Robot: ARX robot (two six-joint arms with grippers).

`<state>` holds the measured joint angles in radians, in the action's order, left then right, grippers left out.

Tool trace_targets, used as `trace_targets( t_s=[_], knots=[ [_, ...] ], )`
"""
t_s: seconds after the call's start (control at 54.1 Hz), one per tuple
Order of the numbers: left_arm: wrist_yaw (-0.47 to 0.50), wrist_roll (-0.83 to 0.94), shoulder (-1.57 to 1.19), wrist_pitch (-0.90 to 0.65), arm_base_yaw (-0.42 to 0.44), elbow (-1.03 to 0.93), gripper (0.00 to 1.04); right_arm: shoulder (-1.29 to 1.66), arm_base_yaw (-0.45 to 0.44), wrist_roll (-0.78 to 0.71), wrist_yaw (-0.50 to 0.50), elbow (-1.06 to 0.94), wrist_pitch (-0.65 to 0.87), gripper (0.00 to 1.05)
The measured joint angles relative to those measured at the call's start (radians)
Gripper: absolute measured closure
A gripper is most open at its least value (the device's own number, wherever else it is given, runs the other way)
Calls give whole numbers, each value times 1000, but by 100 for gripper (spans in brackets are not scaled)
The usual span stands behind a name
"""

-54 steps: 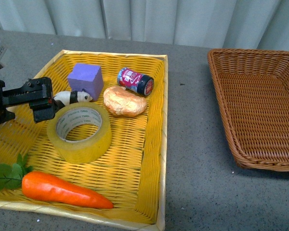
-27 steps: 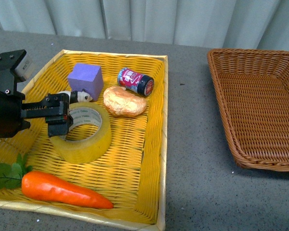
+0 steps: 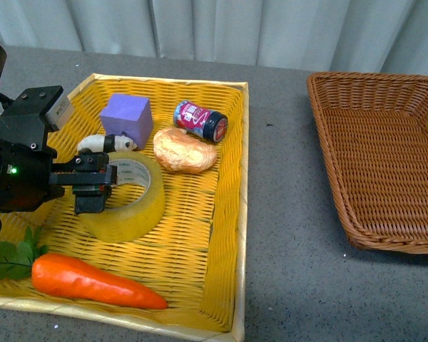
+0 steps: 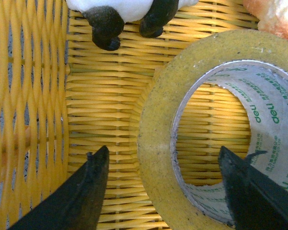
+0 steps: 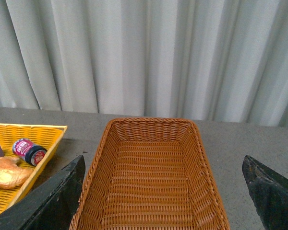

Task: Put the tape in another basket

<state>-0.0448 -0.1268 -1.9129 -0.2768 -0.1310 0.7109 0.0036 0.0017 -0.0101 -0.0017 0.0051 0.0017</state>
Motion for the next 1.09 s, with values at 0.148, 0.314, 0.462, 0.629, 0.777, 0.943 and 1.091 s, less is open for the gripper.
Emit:
trace_targets(
  t_s=[0.148,0.314,0.462,0.629,0.777,0.943,1.091],
  knots=[
    [-3,2,5,8,-3,0,60,0,0,0,0,0,0,9],
    [-16,-4,65,29,-19,-7,90,0,0,0,0,0,0,9],
    [-27,-14,144,61,-60,1,90,0,0,0,0,0,0,9],
    [-33,-26,183,82,-129,51,90,0,0,0,0,0,0,9],
    [-28,-44,181,94,-201,124,90,0,0,0,0,0,0,9],
    [-24,-77,156,107,-278,212,90,0,0,0,0,0,0,9],
    [-13,-95,119,111,-333,274,90,0,0,0,0,0,0,9]
  ],
)
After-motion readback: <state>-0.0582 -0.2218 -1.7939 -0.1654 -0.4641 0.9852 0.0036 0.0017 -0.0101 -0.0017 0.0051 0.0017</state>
